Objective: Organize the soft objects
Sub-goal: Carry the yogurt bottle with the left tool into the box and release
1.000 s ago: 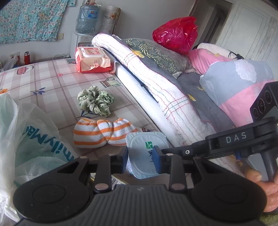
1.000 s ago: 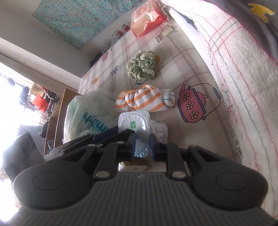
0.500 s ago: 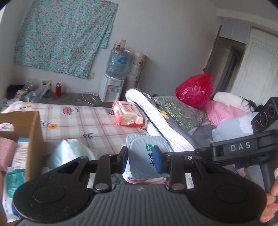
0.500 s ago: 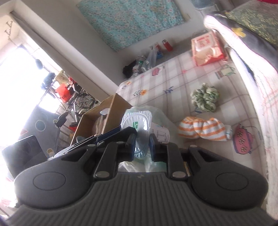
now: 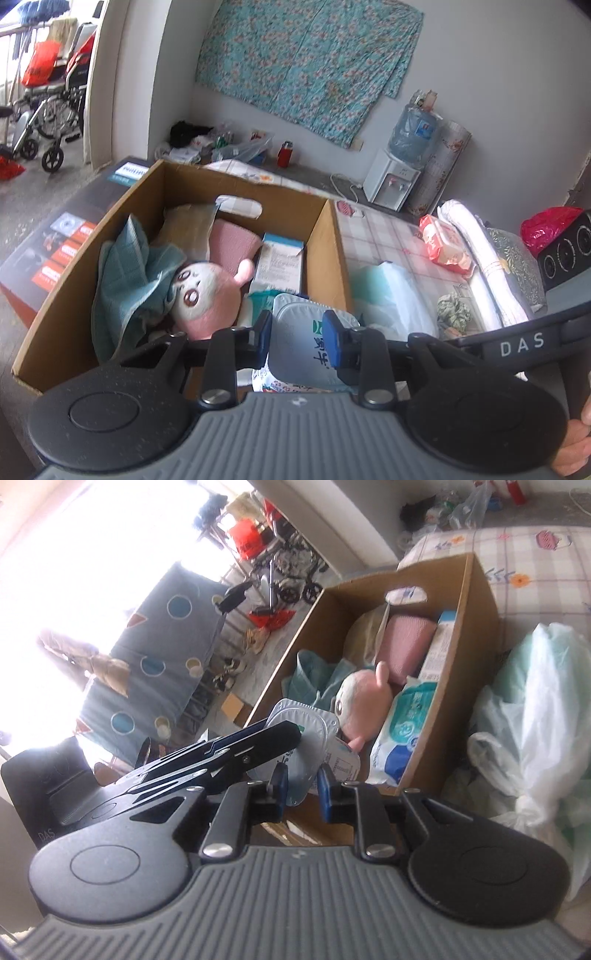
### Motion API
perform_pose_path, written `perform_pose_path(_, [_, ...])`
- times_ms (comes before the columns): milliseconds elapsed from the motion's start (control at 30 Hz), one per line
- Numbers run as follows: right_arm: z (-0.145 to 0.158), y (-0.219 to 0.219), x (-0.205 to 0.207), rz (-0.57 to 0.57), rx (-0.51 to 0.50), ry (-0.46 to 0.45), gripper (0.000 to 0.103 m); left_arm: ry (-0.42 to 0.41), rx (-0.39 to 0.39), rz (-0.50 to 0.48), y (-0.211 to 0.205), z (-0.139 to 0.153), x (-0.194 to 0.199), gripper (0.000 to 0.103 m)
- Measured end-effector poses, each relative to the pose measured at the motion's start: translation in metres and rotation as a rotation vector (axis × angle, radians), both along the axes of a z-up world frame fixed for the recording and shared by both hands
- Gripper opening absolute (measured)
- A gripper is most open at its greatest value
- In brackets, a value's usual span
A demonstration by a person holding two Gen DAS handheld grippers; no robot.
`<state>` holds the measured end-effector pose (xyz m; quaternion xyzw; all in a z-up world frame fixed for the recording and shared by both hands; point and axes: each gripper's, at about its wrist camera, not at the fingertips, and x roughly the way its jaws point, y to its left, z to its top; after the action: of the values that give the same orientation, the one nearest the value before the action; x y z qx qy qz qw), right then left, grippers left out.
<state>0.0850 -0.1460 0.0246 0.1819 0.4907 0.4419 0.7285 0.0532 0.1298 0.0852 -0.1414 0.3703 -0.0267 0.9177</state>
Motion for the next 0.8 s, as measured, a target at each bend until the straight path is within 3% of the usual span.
perform_pose_path(133, [-0.011, 0.032, -0.004, 0.085, -0.094, 0.067, 0.022, 0.104, -0.100, -0.001, 0.029, -0.028, 0.001, 0.029])
perform_pose_path(333, [-0.012, 0.051, -0.014, 0.148, -0.212, 0.065, 0.028, 0.234, -0.184, -0.030, 0.041, -0.060, 0.011, 0.025])
perform_pose_path(467, [-0.009, 0.048, -0.009, 0.136, -0.239, 0.042, 0.030, 0.251, -0.169, -0.042, 0.041, -0.069, 0.015, 0.025])
perform_pose_path(800, [-0.009, 0.014, 0.005, 0.052, -0.162, 0.024, 0.032, 0.293, -0.129, -0.072, 0.031, -0.078, 0.021, 0.026])
